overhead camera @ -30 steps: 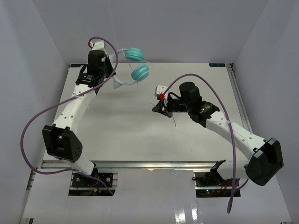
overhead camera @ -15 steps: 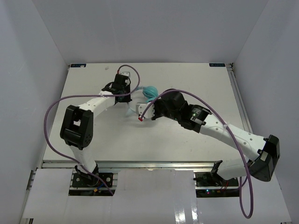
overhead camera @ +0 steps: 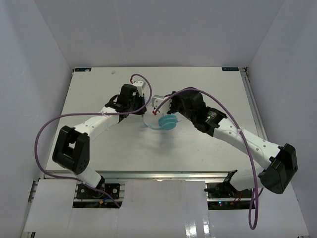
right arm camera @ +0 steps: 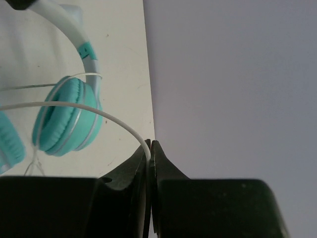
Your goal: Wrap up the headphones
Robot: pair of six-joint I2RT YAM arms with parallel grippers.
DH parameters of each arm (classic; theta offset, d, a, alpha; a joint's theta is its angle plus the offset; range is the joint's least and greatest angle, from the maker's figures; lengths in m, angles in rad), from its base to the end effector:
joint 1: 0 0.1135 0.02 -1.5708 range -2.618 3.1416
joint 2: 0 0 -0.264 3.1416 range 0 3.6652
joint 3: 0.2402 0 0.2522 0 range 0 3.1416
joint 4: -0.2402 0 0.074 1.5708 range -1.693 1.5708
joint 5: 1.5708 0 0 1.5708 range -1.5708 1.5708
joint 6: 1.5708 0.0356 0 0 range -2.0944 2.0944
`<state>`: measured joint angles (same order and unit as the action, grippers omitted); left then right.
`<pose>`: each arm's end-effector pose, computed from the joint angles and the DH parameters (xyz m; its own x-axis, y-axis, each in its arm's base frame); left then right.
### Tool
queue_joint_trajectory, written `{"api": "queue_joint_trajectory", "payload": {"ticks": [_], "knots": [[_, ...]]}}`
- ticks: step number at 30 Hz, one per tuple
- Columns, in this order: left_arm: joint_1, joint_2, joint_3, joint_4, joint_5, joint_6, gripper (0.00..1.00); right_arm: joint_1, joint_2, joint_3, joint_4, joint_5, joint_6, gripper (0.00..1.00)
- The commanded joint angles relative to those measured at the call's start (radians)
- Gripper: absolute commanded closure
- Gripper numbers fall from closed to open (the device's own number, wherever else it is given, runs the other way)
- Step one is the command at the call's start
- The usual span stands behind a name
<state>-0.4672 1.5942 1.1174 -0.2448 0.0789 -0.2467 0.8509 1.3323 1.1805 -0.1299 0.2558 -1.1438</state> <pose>0.3144 -0.1617 0.2460 -0.6945 0.0777 -0.7153 0.3426 0.9099 -0.2338 0.2131 0.2294 0.3621 0.4403 -0.8335 -0.3338 -0.4017 0.1496 -0.9035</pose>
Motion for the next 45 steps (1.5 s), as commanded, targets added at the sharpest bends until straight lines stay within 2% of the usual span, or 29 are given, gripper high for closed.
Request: {"api": "queue_joint_trajectory", "payload": {"ticks": [1,7,14,21,30,33,38,41,45], "knots": [[-0.036,-0.168,-0.028,0.045,0.153,0.015,1.0,-0.095,-0.016,0.021,0.051,-0.135,0.071,0.92],[-0.076,-0.238,-0.053,0.036,0.217,0.042,1.0,-0.15,0.024,0.066,0.002,-0.288,0.123,0.92],[-0.095,-0.296,-0.057,0.018,0.265,0.078,1.0,-0.227,0.063,0.117,-0.022,-0.389,0.18,0.91],[-0.096,-0.347,-0.027,0.003,0.289,0.053,1.0,-0.375,0.074,0.097,-0.05,-0.641,0.316,0.91],[-0.097,-0.367,0.068,-0.008,0.346,-0.028,1.0,-0.438,0.181,0.111,0.02,-1.087,0.631,0.85],[-0.097,-0.375,0.113,-0.018,0.329,-0.054,1.0,-0.438,0.202,0.062,0.146,-1.224,0.747,0.84],[-0.097,-0.355,0.223,-0.061,0.291,-0.084,1.0,-0.437,0.223,-0.06,0.491,-1.356,1.041,0.82],[-0.097,-0.333,0.288,-0.077,0.275,-0.11,1.0,-0.435,0.26,-0.116,0.805,-1.439,1.334,0.8],[-0.097,-0.3,0.36,-0.08,0.254,-0.126,1.0,-0.418,0.35,-0.194,1.201,-1.463,1.694,0.76]]}}
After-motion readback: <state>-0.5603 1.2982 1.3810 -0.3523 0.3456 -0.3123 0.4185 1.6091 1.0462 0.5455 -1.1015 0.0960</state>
